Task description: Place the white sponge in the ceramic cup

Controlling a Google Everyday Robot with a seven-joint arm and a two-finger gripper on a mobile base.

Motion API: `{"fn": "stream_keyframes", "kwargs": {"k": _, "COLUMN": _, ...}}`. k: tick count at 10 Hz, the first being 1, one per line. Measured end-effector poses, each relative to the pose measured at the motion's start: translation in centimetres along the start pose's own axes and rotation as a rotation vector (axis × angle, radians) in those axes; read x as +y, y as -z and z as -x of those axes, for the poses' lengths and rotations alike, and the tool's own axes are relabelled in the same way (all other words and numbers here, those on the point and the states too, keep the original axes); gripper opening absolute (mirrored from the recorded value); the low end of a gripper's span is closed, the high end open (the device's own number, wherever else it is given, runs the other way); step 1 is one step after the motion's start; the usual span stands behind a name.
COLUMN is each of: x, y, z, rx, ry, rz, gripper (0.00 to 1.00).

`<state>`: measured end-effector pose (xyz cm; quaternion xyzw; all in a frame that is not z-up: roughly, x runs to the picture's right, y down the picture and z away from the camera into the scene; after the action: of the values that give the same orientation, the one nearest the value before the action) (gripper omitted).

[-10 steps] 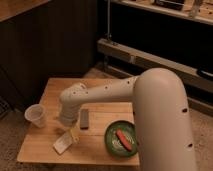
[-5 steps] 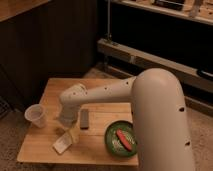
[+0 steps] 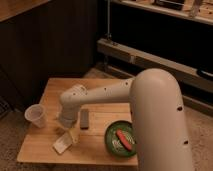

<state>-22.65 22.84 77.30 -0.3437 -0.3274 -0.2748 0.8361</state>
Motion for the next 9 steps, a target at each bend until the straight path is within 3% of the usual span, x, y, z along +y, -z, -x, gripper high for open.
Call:
{"fn": "stream_keyframes", "kwargs": {"k": 3, "x": 0.4, "y": -2.2, "z": -0.2, "rx": -0.024, "ry": 0.037, "rz": -0.014, "gripper": 0.98}}
{"fn": "stream_keyframes", "kwargs": {"k": 9, "x": 0.9, "y": -3.9, "z": -0.3, "rx": -0.081, "ry": 0.078, "rz": -0.032, "gripper": 0.98}}
